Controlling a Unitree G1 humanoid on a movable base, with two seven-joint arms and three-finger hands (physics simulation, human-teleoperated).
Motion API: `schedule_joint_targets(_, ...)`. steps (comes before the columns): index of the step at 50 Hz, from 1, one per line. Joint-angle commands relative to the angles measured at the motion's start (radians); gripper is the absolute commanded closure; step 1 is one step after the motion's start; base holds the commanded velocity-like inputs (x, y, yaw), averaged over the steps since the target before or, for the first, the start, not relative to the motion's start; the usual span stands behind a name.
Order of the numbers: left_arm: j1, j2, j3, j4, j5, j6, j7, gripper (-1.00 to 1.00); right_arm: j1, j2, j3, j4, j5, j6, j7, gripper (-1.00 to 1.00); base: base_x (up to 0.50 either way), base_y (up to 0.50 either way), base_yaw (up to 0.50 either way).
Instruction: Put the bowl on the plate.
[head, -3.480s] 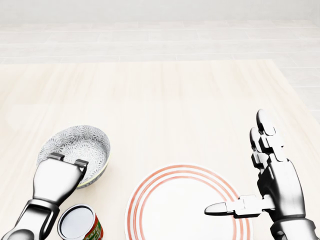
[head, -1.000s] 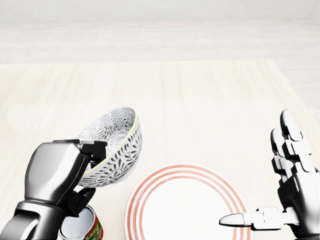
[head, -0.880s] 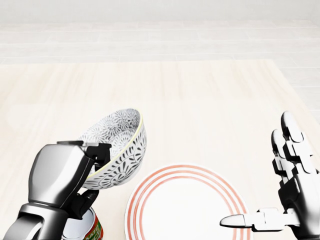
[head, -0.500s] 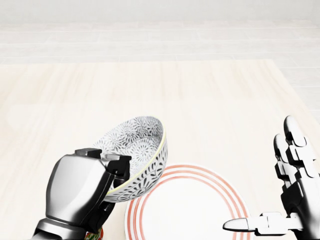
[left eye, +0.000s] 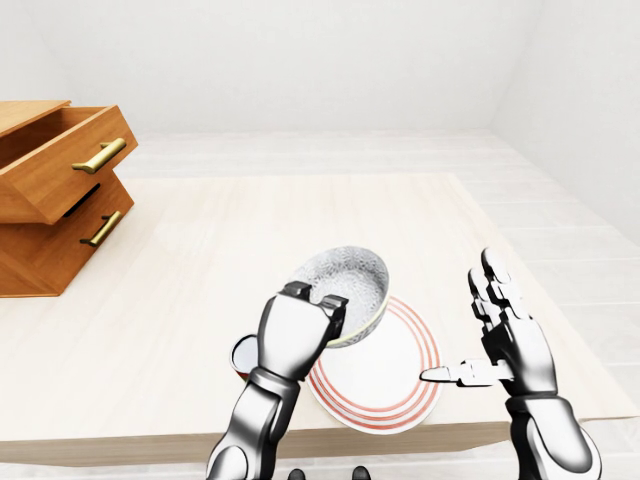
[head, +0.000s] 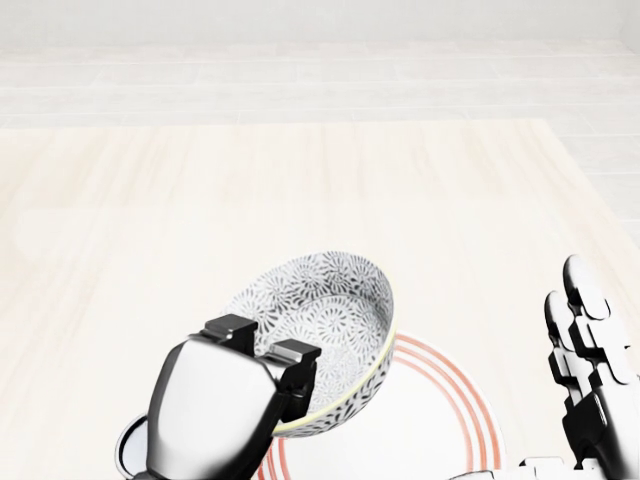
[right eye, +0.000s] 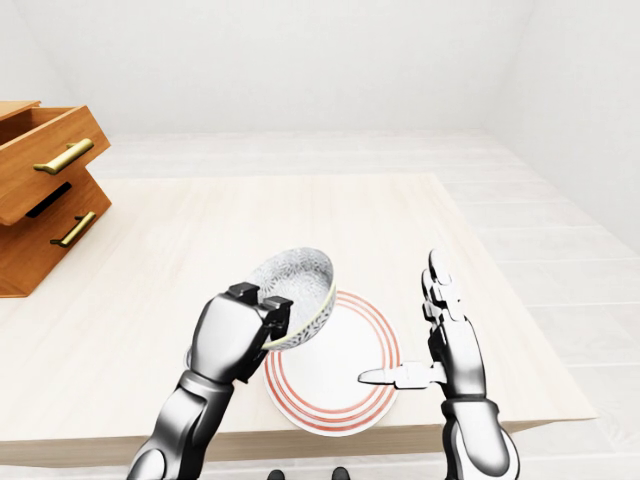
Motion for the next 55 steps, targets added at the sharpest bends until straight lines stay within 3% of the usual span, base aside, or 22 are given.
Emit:
schedule_joint_targets(1, 0.015, 0.004, -0.063, -0.014, 0.051, 0.0, 0.065, 1.0, 0.054, 0.028, 0.012, -0.055, -0.028, 0.0, 0.022, -1.0, 0.0, 0.0, 0.0)
schedule_joint_targets(5, 0.012, 0.0, -0.075, -0.038, 0.028, 0.0, 0.03, 1.0, 0.084, 0.04, 0.029, -0.078, -0.047, 0.0, 0.029, -1.0, 0.0, 0.0, 0.0)
schedule_joint_targets(21, 0.06, 0.036, -0.128, -0.093, 0.049, 0.0, 0.087, 1.0, 0.107, 0.055, 0.036, -0.075, -0.063, 0.0, 0.043, -1.0, 0.0, 0.0, 0.0)
schedule_joint_targets(28, 0.043, 0.037, -0.129, -0.06, 0.068, 0.0, 0.126, 1.0, 0.115, 0.058, 0.05, -0.079, -0.075, 0.0, 0.043, -1.0, 0.0, 0.0, 0.0)
schedule_joint_targets(55, -0.016, -0.003, -0.166, 0.096, 0.162, 0.0, 0.196, 1.0, 0.165, 0.074, 0.032, -0.117, -0.061, -0.009, 0.068, -1.0, 0.0, 0.0, 0.0)
